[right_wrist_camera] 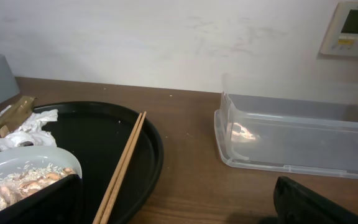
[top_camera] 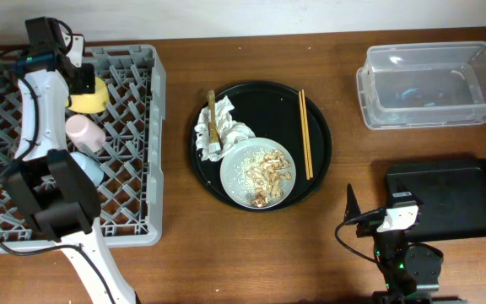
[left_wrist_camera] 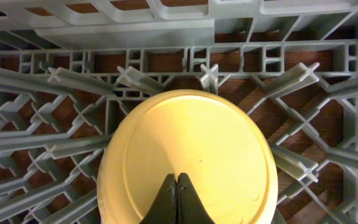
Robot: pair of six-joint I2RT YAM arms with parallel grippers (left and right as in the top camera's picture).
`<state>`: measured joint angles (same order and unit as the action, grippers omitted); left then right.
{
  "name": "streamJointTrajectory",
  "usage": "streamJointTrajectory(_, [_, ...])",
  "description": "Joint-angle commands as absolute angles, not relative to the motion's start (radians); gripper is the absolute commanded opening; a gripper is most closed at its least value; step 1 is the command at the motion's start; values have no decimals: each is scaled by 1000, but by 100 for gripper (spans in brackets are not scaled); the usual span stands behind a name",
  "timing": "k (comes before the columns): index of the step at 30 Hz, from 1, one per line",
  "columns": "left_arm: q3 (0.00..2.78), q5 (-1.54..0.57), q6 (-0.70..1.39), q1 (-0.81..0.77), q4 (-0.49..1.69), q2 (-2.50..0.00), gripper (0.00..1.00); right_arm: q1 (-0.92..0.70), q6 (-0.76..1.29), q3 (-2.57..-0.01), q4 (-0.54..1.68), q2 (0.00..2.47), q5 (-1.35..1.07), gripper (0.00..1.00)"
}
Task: Sort waste into correct bins and load items into the dishwasher rack
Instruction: 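Adjust the yellow bowl in the rack with the left gripper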
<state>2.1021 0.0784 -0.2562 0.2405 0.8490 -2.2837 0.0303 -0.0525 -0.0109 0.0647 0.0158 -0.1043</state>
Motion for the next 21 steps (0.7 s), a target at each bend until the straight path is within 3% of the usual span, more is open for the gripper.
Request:
streamJointTrajectory(1, [2095, 105, -279, 252, 889, -2293, 0, 33, -52, -6, 71, 9, -99, 98])
streamJointTrajectory(16, [2104, 131, -269, 379, 1011, -2288, 0, 33, -52, -6, 71, 9, -99, 98])
streamJointTrajectory(21, [2211, -2, -108, 381, 1018, -2239, 0, 33, -52, -6, 71, 9, -99, 98])
